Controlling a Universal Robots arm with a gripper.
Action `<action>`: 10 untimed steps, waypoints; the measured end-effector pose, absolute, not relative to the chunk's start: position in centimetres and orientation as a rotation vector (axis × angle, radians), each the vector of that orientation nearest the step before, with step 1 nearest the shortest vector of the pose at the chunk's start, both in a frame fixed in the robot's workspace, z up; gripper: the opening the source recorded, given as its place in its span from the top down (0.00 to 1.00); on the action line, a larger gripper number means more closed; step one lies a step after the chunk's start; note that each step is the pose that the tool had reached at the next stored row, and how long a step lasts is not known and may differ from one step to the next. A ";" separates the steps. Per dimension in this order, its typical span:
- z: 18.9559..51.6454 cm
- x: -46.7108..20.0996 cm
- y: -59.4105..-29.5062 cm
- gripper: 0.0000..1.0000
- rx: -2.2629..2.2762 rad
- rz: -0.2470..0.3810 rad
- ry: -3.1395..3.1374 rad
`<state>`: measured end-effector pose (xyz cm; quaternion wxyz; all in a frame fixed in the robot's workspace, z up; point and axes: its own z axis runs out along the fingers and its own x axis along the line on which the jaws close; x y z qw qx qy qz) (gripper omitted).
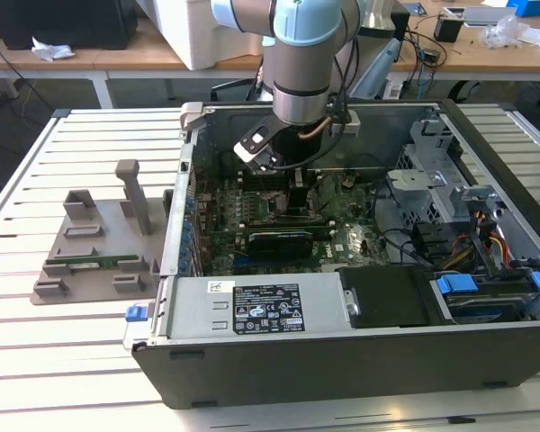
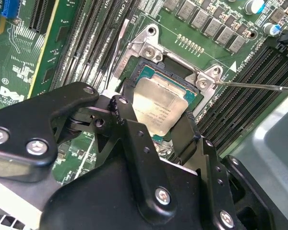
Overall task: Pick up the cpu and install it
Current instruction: 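Place the cpu into insertion slot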
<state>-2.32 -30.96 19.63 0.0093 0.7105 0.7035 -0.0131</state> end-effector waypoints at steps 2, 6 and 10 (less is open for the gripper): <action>19.6 -2.3 -31.0 0.45 2.212 -0.042 2.203; 19.6 -2.3 -31.0 0.45 2.207 -0.042 2.207; 19.6 -2.3 -31.0 0.45 2.207 -0.042 2.207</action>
